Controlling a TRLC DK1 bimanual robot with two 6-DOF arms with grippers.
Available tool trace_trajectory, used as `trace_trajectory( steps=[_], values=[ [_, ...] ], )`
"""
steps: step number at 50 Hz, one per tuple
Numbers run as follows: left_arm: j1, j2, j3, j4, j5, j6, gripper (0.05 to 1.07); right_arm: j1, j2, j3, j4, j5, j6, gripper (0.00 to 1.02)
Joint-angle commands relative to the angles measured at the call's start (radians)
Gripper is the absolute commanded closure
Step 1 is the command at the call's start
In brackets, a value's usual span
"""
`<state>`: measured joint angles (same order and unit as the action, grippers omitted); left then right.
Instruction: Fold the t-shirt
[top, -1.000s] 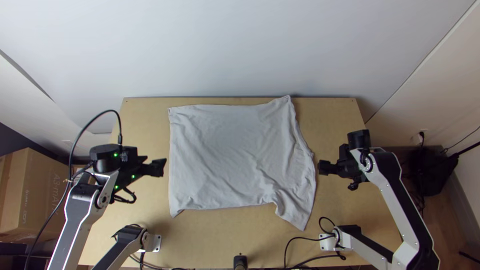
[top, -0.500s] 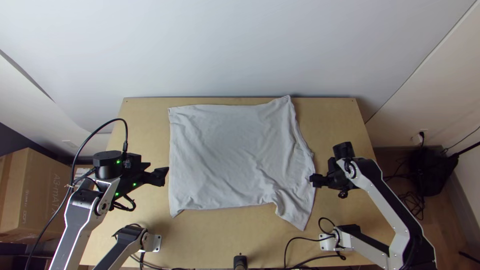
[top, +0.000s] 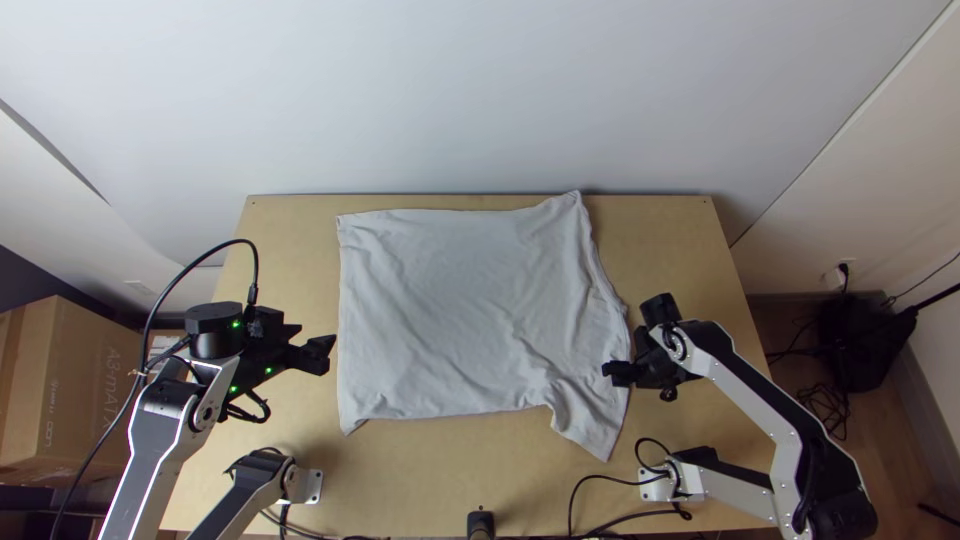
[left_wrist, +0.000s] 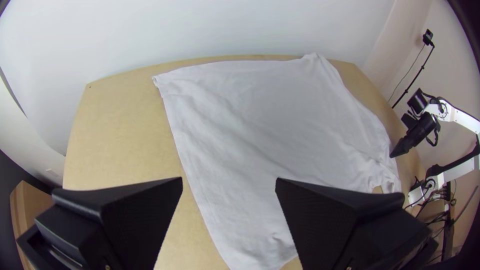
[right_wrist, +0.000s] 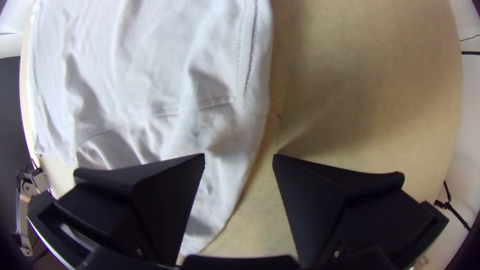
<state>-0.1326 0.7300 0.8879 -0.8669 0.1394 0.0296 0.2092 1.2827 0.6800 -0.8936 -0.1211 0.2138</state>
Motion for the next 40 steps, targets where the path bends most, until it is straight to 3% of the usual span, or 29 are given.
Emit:
trace_trajectory(
  steps=[1,7,13,24,32,40],
  values=[
    [0.007,-0.006,-0.015,-0.018,0.008,0.033,0.18,0.018,0.029,-0.04,0.027,-0.003,0.021,0.56],
    [-0.01,-0.007,-0.015,-0.095,0.02,0.133,0.17,0.039,-0.003,-0.056,0.09,0.003,0.007,1.0],
    [-0.055,-0.021,-0.032,-0.208,0.02,0.316,0.17,0.056,-0.023,-0.053,0.087,0.005,0.01,1.0],
    [-0.128,0.028,-0.07,-0.437,0.0,0.55,0.17,0.061,-0.054,-0.025,0.082,0.003,0.015,1.0],
    [-0.229,0.032,-0.195,-0.4,-0.153,0.596,0.17,0.078,-0.074,-0.003,0.081,0.003,0.019,1.0],
    [-0.328,0.037,-0.239,-0.351,-0.155,0.566,0.2,0.079,-0.079,0.009,0.076,0.003,0.019,1.0]
  ],
)
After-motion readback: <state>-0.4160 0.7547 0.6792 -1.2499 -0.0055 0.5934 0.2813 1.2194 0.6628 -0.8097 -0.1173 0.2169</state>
